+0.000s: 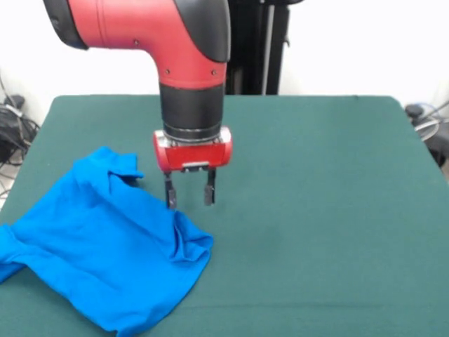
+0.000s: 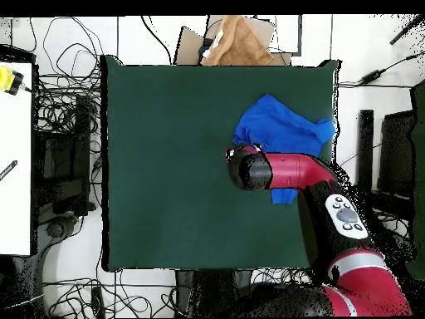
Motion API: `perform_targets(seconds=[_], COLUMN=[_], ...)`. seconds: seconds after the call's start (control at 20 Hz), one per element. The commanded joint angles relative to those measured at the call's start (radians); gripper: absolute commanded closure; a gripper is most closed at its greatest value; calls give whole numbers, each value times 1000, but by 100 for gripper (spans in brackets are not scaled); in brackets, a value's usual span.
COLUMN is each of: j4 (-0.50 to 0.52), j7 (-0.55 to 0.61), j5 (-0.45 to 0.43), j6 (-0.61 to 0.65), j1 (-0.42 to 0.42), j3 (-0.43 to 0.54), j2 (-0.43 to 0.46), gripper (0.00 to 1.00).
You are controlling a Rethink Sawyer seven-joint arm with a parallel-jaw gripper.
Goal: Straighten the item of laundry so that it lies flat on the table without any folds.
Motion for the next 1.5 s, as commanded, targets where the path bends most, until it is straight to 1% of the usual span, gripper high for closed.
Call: perform_targets(seconds=[0.05, 0.25, 0.4, 0.5, 0.6, 0.65, 0.75, 0.85, 0.95, 1.1, 1.2, 1.3, 1.5], j4=[-3, -28, -31, -32, -34, -52, -115, -153, -162, -168, -185, -199, -267], j7=[30, -3, -19, -27, -35, -45, -86, -121, -127, -120, -115, -101, -174], j5=[43, 37, 41, 43, 33, 24, -9, -40, -63, -77, -97, -127, -178], j6=[126, 151, 189, 204, 185, 171, 105, 41, -5, -23, -42, -88, -119], j1=[6, -2, -2, -4, -15, -24, -60, -97, -121, -125, -131, -136, -197], j3=[53, 67, 66, 67, 75, 83, 117, 148, 167, 173, 185, 192, 267], j2=[-59, -61, -99, -109, -90, -59, 65, 157, 198, 213, 242, 273, 384], gripper=[0, 0, 0, 0, 0, 0, 0, 0, 0, 0, 0, 0, 0])
